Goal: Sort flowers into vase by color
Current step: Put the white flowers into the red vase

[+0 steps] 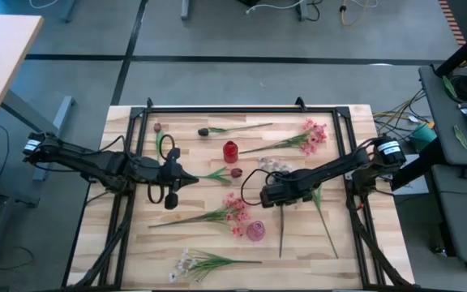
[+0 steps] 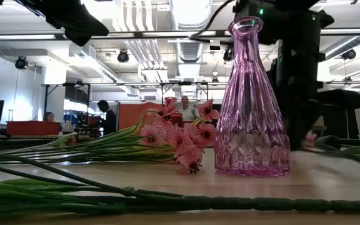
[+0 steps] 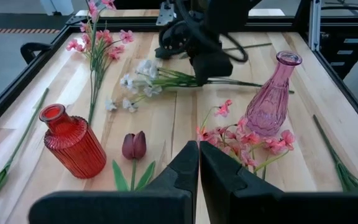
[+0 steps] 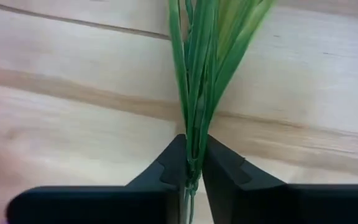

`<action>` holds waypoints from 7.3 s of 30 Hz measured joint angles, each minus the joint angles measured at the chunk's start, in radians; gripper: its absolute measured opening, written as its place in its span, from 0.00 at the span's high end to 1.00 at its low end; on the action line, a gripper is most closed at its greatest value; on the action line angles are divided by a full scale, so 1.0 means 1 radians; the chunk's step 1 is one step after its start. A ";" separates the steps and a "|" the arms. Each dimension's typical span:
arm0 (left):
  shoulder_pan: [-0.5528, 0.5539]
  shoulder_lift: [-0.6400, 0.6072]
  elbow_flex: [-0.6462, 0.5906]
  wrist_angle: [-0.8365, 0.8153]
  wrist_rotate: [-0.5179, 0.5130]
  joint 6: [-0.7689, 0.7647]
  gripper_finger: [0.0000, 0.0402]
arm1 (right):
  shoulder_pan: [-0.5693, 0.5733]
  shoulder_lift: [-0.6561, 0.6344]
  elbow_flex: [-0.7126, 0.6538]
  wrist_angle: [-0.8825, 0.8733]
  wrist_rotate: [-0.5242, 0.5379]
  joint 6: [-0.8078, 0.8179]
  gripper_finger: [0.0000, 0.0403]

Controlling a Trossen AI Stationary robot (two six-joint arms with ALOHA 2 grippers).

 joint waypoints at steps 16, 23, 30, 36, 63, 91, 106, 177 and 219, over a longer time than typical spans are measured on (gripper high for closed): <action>0.000 0.003 0.000 0.040 0.000 0.012 1.00 | 0.000 -0.355 0.000 -0.024 0.300 -0.320 0.98; -0.001 0.022 0.000 0.142 0.208 0.104 1.00 | -0.007 -0.469 -0.082 0.245 0.372 -0.830 0.98; 0.000 0.024 0.000 0.253 0.244 0.207 1.00 | -0.029 -0.574 -0.301 0.801 0.280 -1.396 0.98; 0.001 0.030 0.000 0.389 0.287 0.268 1.00 | -0.102 -0.601 -0.521 1.318 0.073 -1.590 0.98; 0.018 0.242 0.000 0.519 0.156 0.014 1.00 | -0.173 -0.493 -0.590 1.816 0.073 -1.747 0.98; 0.018 0.248 0.021 0.250 0.013 -0.035 1.00 | -0.257 -0.501 -0.283 1.545 0.152 -1.731 0.98; 0.018 0.179 0.052 0.078 0.014 -0.076 1.00 | -0.333 -0.252 -0.076 1.501 0.142 -1.707 0.98; 0.000 0.176 0.028 0.094 -0.053 -0.166 1.00 | -0.412 -0.346 -0.009 1.321 0.043 -1.716 0.98; -0.005 0.233 0.026 0.102 -0.082 -0.154 1.00 | -0.430 -0.213 -0.044 1.456 0.100 -1.760 0.97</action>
